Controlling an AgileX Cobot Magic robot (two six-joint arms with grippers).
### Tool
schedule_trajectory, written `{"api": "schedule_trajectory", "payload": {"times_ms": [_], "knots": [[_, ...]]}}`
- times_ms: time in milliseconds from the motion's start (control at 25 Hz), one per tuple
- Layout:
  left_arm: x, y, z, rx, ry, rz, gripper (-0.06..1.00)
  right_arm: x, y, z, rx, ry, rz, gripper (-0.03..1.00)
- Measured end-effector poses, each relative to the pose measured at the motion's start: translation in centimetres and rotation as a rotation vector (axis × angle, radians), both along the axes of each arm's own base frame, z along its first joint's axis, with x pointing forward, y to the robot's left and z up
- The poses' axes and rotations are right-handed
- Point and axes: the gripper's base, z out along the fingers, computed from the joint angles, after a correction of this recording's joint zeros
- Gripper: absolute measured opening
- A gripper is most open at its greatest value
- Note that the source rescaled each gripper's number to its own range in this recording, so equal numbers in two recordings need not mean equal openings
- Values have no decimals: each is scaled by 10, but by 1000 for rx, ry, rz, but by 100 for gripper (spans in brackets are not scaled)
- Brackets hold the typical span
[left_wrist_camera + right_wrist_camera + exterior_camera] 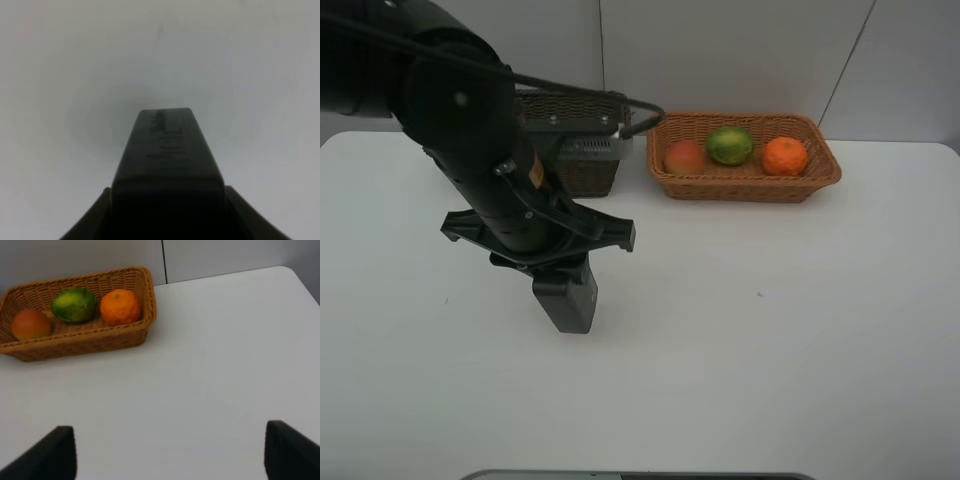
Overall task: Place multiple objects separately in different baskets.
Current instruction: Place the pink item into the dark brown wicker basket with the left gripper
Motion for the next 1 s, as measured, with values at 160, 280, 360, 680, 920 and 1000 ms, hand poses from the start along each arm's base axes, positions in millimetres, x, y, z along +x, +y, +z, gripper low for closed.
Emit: {"api": "schedule_trajectory", "payload": {"times_ms": [160, 280, 360, 680, 920, 1000], "knots": [[20, 27, 22, -21, -83, 23, 44, 0, 0, 0, 0, 0, 0, 62], [40, 43, 38, -1, -142, 39, 44, 0, 0, 0, 0, 0, 0, 62], [55, 51, 50, 9, -201, 32, 44, 0, 0, 0, 0, 0, 0, 62], [105, 54, 94, -8, -468, -60, 44, 0, 0, 0, 0, 0, 0, 62], [140, 37, 64, -10, -588, -151, 44, 0, 0, 0, 0, 0, 0, 62], [150, 35, 51, -24, -601, -155, 44, 0, 0, 0, 0, 0, 0, 62]]}}
